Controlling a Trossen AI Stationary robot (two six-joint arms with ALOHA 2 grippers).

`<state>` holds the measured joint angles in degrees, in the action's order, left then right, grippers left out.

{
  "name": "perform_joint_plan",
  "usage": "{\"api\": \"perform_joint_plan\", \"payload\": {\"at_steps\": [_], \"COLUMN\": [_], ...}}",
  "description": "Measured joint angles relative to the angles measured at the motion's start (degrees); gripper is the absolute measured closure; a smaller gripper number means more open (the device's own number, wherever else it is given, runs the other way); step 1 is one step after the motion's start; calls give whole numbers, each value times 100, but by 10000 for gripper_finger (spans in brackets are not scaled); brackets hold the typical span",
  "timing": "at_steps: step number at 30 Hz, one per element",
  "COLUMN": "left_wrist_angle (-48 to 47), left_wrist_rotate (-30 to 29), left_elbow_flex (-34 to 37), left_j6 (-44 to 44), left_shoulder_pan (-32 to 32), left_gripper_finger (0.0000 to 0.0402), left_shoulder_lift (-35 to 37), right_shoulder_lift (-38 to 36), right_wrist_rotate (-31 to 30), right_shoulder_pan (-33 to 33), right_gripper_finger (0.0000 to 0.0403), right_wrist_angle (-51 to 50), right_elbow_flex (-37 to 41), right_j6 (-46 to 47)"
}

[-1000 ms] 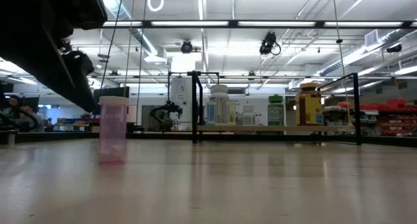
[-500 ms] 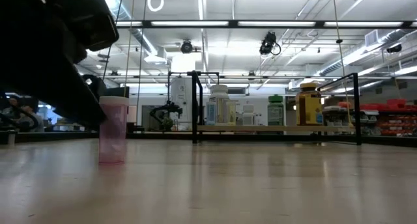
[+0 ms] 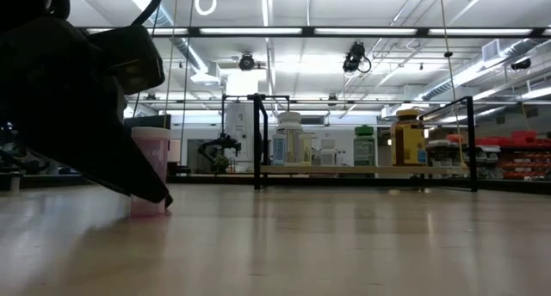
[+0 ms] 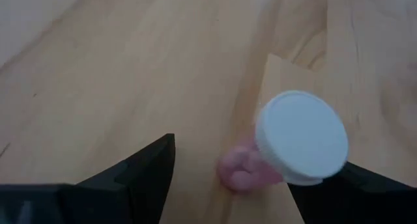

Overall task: Pick and place medicine bottles onto shelf by color
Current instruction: Put the pink pill bottle on the shelf

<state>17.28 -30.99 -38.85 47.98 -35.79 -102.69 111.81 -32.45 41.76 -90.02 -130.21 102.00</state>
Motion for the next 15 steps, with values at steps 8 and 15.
{"api": "perform_joint_plan", "payload": {"at_steps": [8, 15], "left_wrist_angle": [28, 40], "left_wrist_rotate": [-185, -183], "left_elbow_flex": [2, 2], "left_j6": [87, 53], "left_shoulder_pan": [0, 0], "left_gripper_finger": [175, 229], "left_shoulder_lift": [-18, -18], "right_shoulder_lift": [-2, -2], "right_wrist_rotate": [61, 72], "right_shoulder_pan": [-52, -113], "right_gripper_finger": [176, 176], "right_wrist_angle": [0, 1], "right_elbow_flex": [0, 0], "right_j6": [-22, -134]}}
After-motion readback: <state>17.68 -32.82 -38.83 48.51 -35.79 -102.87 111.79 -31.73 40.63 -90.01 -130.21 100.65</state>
